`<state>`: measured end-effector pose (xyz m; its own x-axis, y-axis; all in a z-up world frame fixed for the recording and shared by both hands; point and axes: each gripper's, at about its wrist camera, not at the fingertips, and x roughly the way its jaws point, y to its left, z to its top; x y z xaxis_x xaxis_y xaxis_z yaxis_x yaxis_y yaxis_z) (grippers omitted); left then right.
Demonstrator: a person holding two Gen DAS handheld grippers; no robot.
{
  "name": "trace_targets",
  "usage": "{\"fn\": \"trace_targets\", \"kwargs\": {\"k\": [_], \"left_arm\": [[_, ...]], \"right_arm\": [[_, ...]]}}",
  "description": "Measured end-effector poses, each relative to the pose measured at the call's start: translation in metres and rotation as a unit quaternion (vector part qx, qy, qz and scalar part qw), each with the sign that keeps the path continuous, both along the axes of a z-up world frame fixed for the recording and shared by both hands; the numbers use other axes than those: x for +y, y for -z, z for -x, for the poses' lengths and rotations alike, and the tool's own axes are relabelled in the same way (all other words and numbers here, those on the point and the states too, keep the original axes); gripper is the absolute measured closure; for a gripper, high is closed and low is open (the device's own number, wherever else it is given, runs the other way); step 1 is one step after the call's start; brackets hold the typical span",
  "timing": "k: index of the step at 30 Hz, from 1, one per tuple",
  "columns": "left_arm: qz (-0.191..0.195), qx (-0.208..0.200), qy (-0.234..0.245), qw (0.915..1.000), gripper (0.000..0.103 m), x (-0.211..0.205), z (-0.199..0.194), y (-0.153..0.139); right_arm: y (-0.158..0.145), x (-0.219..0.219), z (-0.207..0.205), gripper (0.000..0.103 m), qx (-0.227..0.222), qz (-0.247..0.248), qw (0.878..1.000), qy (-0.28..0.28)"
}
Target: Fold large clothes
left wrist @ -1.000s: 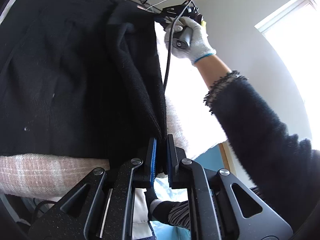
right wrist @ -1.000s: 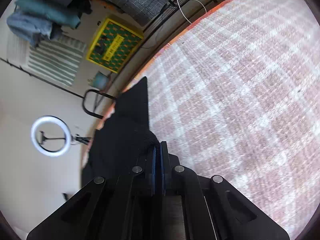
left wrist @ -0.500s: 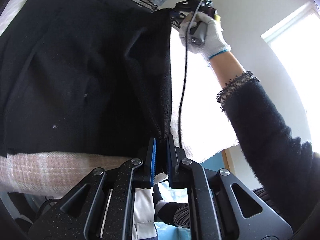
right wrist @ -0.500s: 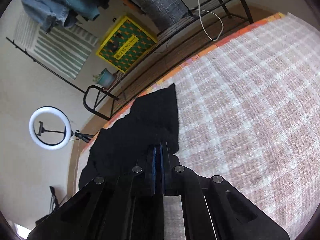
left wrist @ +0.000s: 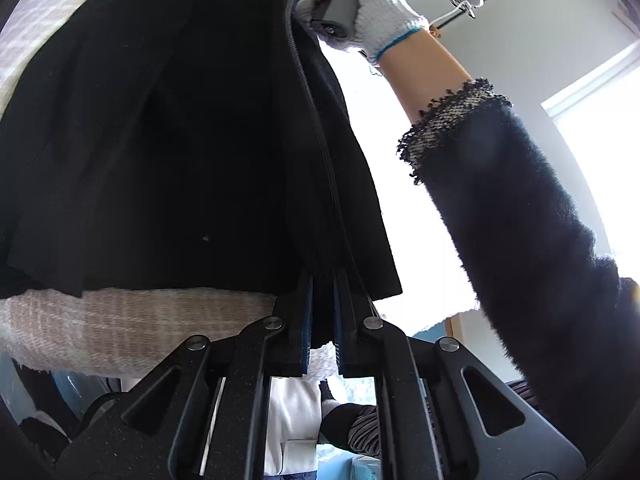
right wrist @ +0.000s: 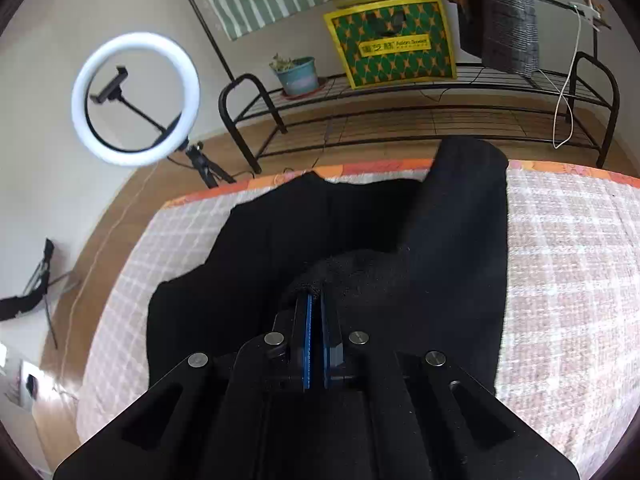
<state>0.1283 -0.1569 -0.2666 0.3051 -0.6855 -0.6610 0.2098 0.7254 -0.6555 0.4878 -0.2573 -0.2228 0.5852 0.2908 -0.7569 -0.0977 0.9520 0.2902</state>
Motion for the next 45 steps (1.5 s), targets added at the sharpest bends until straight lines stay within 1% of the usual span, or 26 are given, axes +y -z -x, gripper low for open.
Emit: {"fn": "trace_targets", "kwargs": {"k": [2, 3, 6, 8, 9, 11, 12, 14, 17, 21, 22, 24, 26, 28, 30, 32, 33, 35, 37, 39, 41, 42, 43, 44, 45], "left_arm": [[0.001, 0.005, -0.006, 1.0000, 0.096, 0.004, -0.002, 0.002], [0.002, 0.006, -0.008, 1.0000, 0.096, -0.001, 0.003, 0.002], [0.002, 0.007, -0.013, 0.9999, 0.096, -0.002, 0.003, 0.001], [0.003, 0.007, -0.014, 0.9999, 0.096, -0.006, 0.004, 0.001], [0.004, 0.007, -0.013, 0.9999, 0.096, -0.008, 0.007, 0.000], [0.008, 0.009, -0.012, 0.9999, 0.096, -0.001, 0.003, -0.002], [0.010, 0.011, -0.013, 0.9998, 0.096, 0.005, 0.001, -0.004], [0.017, 0.015, -0.019, 0.9996, 0.096, 0.010, 0.002, -0.003], [0.012, 0.008, -0.023, 0.9996, 0.096, 0.013, 0.002, -0.006], [0.011, 0.000, -0.027, 0.9996, 0.096, 0.014, 0.004, -0.013], [0.011, -0.001, -0.029, 0.9995, 0.096, 0.015, 0.004, -0.014], [0.011, -0.002, -0.031, 0.9994, 0.096, 0.019, 0.009, -0.015], [0.017, 0.002, -0.037, 0.9992, 0.096, 0.030, 0.012, -0.010], [0.025, 0.011, -0.046, 0.9986, 0.096, 0.039, 0.017, -0.005], [0.035, 0.020, -0.052, 0.9979, 0.096, 0.046, 0.019, -0.003], [0.038, 0.023, -0.053, 0.9976, 0.096, 0.049, 0.021, -0.003], [0.032, 0.018, -0.055, 0.9978, 0.096, 0.052, 0.021, -0.006], [0.025, 0.011, -0.056, 0.9981, 0.096, 0.054, 0.024, -0.008], [0.018, 0.007, -0.057, 0.9982, 0.096, 0.054, 0.024, -0.008], [0.004, 0.003, -0.054, 0.9985, 0.096, 0.053, 0.025, -0.007], [-0.006, -0.003, -0.049, 0.9988, 0.096, 0.052, 0.024, -0.005], [-0.013, -0.005, -0.045, 0.9989, 0.096, 0.051, 0.025, -0.006], [-0.021, -0.008, -0.039, 0.9990, 0.096, 0.050, 0.026, -0.009], [-0.025, -0.010, -0.035, 0.9990, 0.096, 0.053, 0.026, -0.008], [-0.032, -0.012, -0.030, 0.9990, 0.096, 0.054, 0.027, -0.011]], "right_arm": [[0.015, 0.014, -0.006, 0.100, 0.011, 0.021, 1.000, -0.010], [0.020, 0.018, -0.008, 0.100, 0.015, 0.028, 0.999, -0.012], [0.031, 0.017, -0.010, 0.100, 0.025, 0.028, 0.999, -0.011], [0.033, 0.010, -0.011, 0.098, 0.028, 0.011, 1.000, -0.007], [0.032, 0.005, -0.009, 0.096, 0.031, -0.006, 0.999, -0.010], [0.025, -0.007, -0.006, 0.095, 0.049, -0.041, 0.998, -0.015], [0.019, -0.015, -0.002, 0.095, 0.049, -0.057, 0.997, -0.016], [-0.001, -0.035, 0.014, 0.095, 0.032, -0.089, 0.995, -0.020], [-0.034, -0.066, 0.045, 0.095, 0.009, -0.107, 0.994, -0.015], [-0.075, -0.108, 0.107, 0.094, -0.016, -0.150, 0.989, -0.002], [-0.082, -0.113, 0.120, 0.094, -0.018, -0.148, 0.989, 0.000], [-0.093, -0.121, 0.153, 0.089, -0.022, -0.134, 0.991, 0.002], [-0.095, -0.122, 0.188, 0.082, -0.010, -0.108, 0.994, 0.005], [-0.089, -0.120, 0.222, 0.082, 0.005, -0.090, 0.996, 0.000], [-0.077, -0.112, 0.255, 0.078, 0.018, -0.078, 0.997, -0.007], [-0.056, -0.100, 0.290, 0.059, 0.036, -0.059, 0.997, -0.014], [-0.045, -0.095, 0.303, 0.056, 0.045, -0.058, 0.997, -0.019], [-0.016, -0.080, 0.325, 0.056, 0.076, -0.063, 0.994, -0.040], [0.008, -0.068, 0.333, 0.056, 0.104, -0.061, 0.991, -0.053], [0.026, -0.061, 0.337, 0.056, 0.116, -0.050, 0.991, -0.045], [0.045, -0.061, 0.336, 0.054, 0.138, -0.075, 0.987, -0.036], [0.046, -0.060, 0.337, 0.055, 0.130, -0.083, 0.987, -0.034], [0.044, -0.057, 0.338, 0.058, 0.119, -0.083, 0.989, -0.041], [0.044, -0.054, 0.337, 0.080, 0.124, -0.090, 0.987, -0.056], [0.044, -0.050, 0.336, 0.095, 0.129, -0.093, 0.985, -0.066]]}}
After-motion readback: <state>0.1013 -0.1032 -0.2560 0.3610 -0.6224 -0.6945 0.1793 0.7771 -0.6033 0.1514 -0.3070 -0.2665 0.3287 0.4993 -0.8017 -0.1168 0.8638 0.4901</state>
